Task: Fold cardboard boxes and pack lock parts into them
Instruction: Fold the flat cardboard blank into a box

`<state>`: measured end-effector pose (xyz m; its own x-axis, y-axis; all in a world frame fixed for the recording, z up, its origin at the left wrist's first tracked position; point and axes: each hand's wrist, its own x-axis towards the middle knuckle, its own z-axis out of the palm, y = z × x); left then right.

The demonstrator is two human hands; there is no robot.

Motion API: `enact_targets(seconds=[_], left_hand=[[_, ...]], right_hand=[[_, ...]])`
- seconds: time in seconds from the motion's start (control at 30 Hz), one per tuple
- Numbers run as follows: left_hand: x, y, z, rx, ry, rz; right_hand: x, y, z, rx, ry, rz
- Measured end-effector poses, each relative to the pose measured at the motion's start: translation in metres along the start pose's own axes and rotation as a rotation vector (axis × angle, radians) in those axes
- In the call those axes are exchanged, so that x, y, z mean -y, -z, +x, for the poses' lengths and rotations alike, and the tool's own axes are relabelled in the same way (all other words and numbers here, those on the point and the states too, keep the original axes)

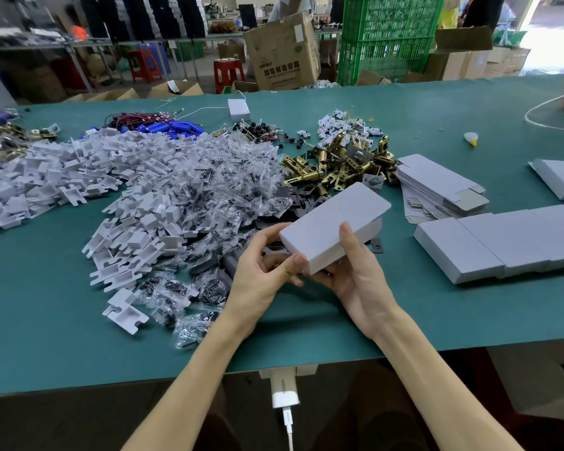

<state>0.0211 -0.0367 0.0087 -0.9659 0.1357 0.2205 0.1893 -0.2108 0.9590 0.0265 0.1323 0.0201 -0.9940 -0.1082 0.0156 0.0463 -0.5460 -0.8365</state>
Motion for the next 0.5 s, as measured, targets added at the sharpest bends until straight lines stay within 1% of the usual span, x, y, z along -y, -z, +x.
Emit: enact_targets(seconds=[0.1, 0.23, 0.3, 0.4, 0.5], left_hand=[[0.0006, 0.0004, 0.0000, 0.045, 0.009, 0.047], [0.0010, -0.0013, 0.0000, 0.024, 0.022, 0.120], [0.0002, -0.0025, -0.0001, 0.014, 0.019, 0.158], [-0.0003, -0.0045, 0.0015, 0.002, 0.030, 0.128], [-0.0004, -0.0051, 0.0023, -0.029, 0.058, 0.101]], right_hand=[[-0.0010, -0.0019, 0.0012, -0.047, 0.035, -0.014], [-0.0022, -0.0035, 0.0026, -0.099, 0.067, -0.062], [-0.0014, -0.0040, 0.0020, -0.095, 0.095, -0.064], [0.0001, -0.0059, 0.0010, -0.067, 0.142, -0.081], [-0.0014, -0.0036, 0.0024, -0.060, 0.116, -0.082]])
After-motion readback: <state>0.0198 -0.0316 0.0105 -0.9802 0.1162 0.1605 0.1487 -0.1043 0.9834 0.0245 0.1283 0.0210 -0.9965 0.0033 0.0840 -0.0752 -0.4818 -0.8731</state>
